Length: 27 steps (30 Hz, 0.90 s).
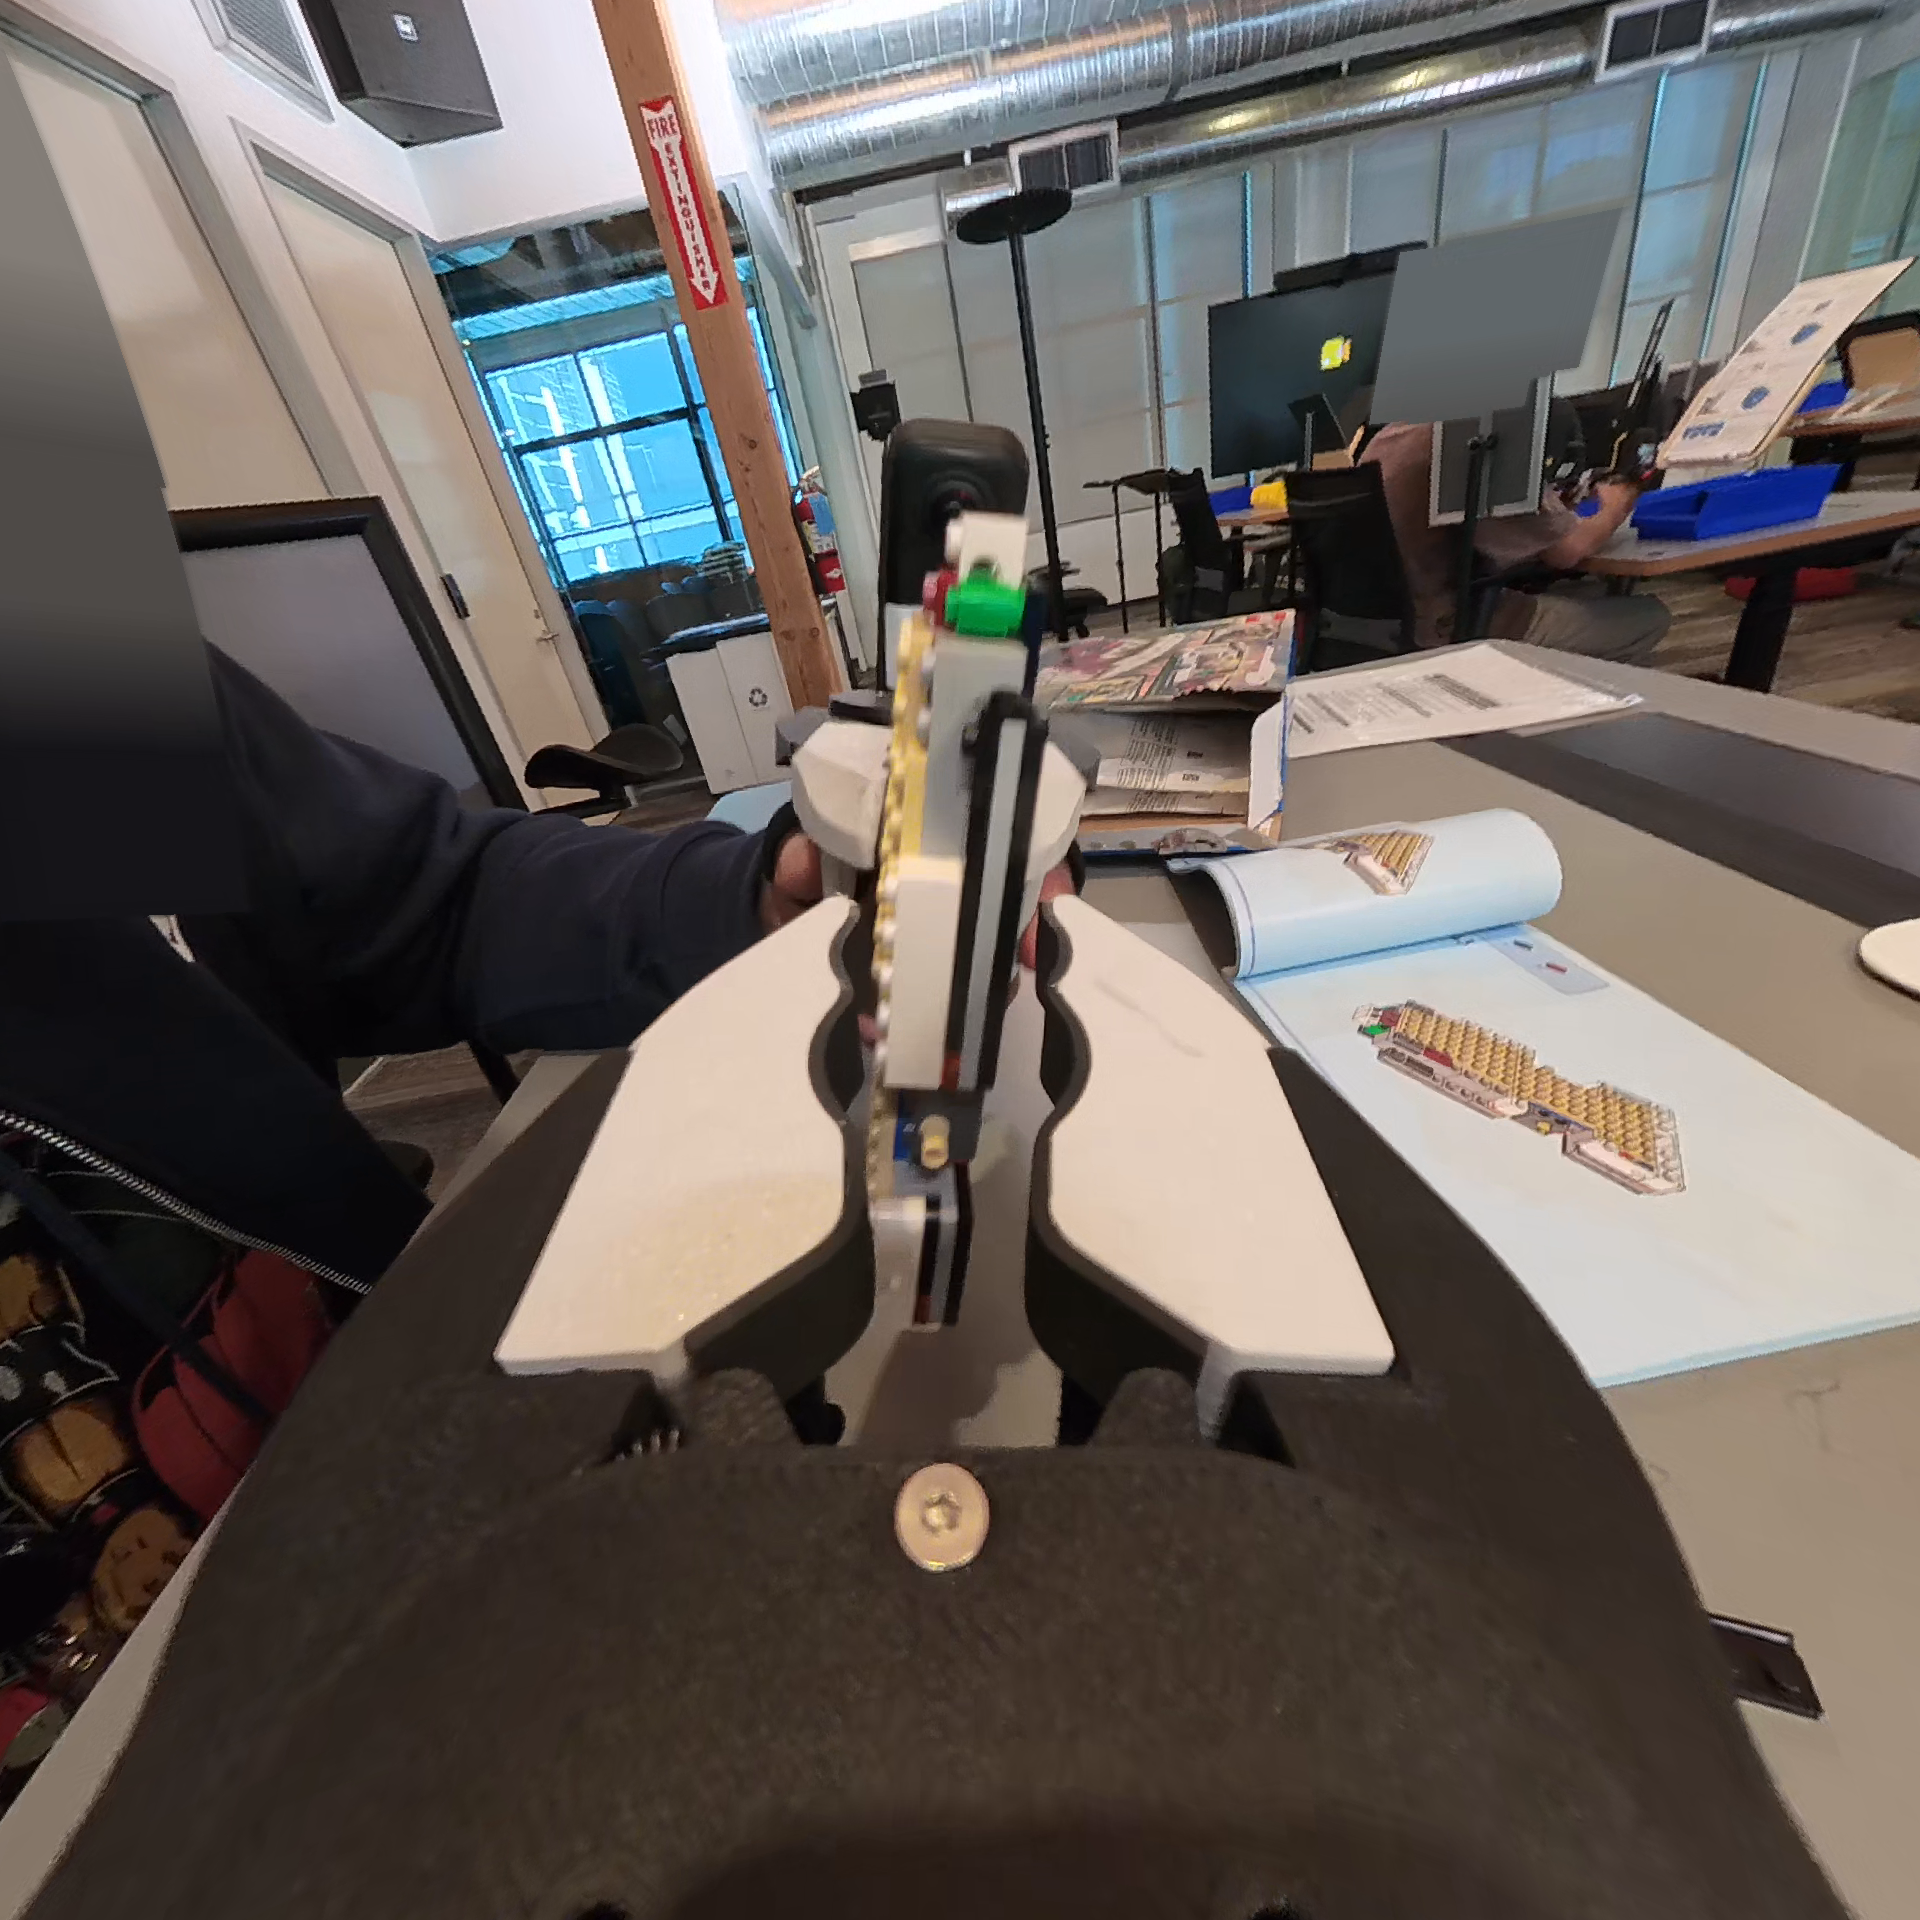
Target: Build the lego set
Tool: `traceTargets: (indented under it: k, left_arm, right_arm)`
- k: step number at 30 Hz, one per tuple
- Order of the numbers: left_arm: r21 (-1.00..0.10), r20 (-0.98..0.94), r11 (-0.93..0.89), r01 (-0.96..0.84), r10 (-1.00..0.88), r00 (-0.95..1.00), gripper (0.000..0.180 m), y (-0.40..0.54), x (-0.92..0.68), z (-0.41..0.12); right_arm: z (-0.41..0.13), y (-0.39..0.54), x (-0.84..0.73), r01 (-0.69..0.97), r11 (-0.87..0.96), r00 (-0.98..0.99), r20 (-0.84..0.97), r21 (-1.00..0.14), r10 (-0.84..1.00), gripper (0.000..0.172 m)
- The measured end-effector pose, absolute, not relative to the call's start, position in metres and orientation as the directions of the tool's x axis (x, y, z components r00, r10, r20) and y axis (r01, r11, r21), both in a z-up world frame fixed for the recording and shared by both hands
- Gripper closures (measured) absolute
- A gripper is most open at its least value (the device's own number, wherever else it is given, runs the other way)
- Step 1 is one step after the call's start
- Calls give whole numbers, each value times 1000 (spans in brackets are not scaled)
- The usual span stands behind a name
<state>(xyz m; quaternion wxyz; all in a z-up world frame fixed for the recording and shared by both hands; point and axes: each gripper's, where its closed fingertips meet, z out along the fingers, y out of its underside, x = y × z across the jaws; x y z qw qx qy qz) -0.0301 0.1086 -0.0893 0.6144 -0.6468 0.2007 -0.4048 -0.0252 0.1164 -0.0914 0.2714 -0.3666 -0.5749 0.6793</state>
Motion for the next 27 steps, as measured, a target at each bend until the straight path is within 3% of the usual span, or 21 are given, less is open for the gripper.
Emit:
traceTargets:
  k: [27]
  left_arm:
    - [-958, 275, -164, 236, -765, 583, 158, 107, -27, -89]
  right_arm:
    - [-102, 108, -25, 97, -144, -621, -172, -985, 765, 148]
